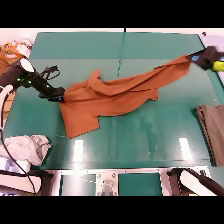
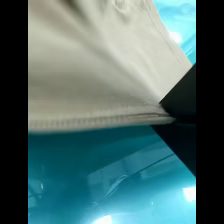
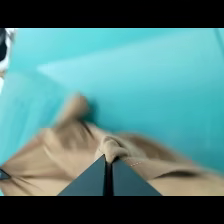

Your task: Fold the shirts.

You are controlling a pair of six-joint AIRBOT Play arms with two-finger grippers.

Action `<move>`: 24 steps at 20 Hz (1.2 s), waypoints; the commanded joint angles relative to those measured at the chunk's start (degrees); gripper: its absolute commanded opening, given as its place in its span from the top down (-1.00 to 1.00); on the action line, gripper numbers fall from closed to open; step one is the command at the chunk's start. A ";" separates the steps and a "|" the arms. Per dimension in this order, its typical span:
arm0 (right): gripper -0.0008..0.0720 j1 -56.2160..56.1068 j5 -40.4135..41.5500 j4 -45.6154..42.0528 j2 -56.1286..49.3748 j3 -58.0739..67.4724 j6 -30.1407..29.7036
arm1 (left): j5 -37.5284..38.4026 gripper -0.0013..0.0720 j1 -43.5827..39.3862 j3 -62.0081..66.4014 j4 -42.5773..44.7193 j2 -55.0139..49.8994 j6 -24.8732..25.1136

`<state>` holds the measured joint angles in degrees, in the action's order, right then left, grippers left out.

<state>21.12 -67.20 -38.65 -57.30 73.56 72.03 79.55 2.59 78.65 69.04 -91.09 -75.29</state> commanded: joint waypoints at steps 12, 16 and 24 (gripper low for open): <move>0.93 -4.48 26.32 0.70 -24.65 2.32 3.48 | -5.27 0.90 0.02 -1.51 -3.52 1.33 0.33; 0.46 -9.68 22.23 5.05 -45.27 12.57 -1.81 | -7.41 0.90 0.04 -1.51 -3.67 1.33 -0.87; 0.94 1.11 -8.63 5.16 -49.07 20.68 0.37 | -7.13 0.90 0.02 -1.51 -4.24 1.33 -0.98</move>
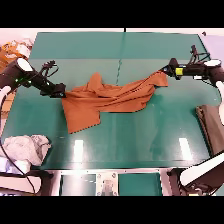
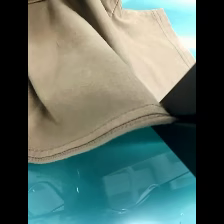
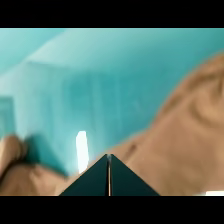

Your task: Fold the shirts.

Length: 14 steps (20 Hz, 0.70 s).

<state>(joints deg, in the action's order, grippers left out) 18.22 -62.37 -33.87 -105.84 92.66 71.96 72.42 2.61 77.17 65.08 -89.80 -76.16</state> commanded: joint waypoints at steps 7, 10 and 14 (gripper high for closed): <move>0.93 5.84 -9.27 0.26 22.71 -37.73 -5.18 | 0.28 0.90 0.00 -0.02 -1.09 0.04 -0.09; -0.22 3.82 -0.98 4.31 29.92 -53.13 -11.17 | 0.57 0.89 0.02 -0.02 -1.29 0.04 -0.04; -0.56 -6.69 12.04 11.30 25.88 -56.59 -13.97 | 0.59 0.89 0.00 -0.02 -2.01 0.04 -0.04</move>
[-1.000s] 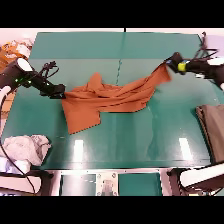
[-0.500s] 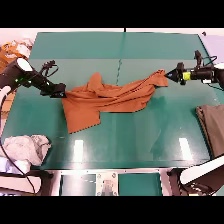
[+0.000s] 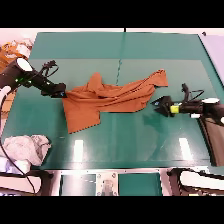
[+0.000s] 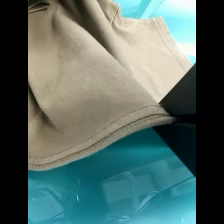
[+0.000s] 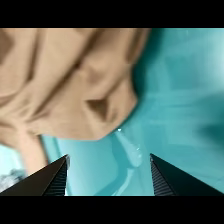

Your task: Fold the shirts.

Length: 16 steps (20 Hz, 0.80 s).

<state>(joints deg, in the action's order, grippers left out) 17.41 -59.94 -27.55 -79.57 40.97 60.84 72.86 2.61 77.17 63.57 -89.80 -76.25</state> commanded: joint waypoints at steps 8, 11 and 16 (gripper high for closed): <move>0.36 -14.05 21.14 7.23 -7.10 5.81 -1.27 | 0.04 0.89 0.02 -0.02 -1.03 0.04 1.29; 0.94 -14.16 16.72 5.90 -7.02 7.87 -3.58 | 1.18 0.90 0.02 0.42 -1.68 0.83 2.01; 0.94 -7.30 1.49 5.44 3.50 17.77 -0.52 | 1.81 0.90 0.02 7.98 -1.70 13.07 2.64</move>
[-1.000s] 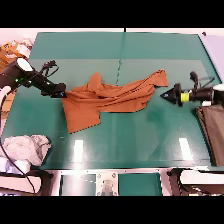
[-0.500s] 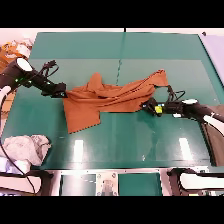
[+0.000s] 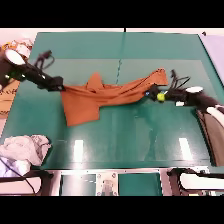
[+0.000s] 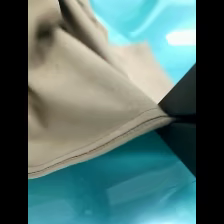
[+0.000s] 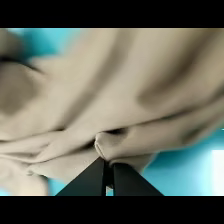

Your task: Fold the shirts.

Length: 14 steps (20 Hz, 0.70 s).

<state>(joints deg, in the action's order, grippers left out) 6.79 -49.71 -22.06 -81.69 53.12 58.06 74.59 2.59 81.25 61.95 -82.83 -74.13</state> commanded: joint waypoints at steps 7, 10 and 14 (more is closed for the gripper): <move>0.94 19.02 -28.57 -2.73 27.28 39.76 16.68 | -5.79 0.90 0.04 26.21 -2.91 29.62 0.72; 0.94 23.32 -29.27 -2.86 32.76 48.87 18.10 | -6.10 0.89 0.04 33.59 -2.82 35.06 1.18; 0.94 24.35 -29.24 -3.63 35.45 51.04 19.54 | -6.21 0.89 0.04 36.20 -2.78 36.83 1.20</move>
<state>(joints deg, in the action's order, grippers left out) 29.58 -77.93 -24.82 -48.77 100.82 75.85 69.01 2.59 114.65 59.05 -48.14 -73.08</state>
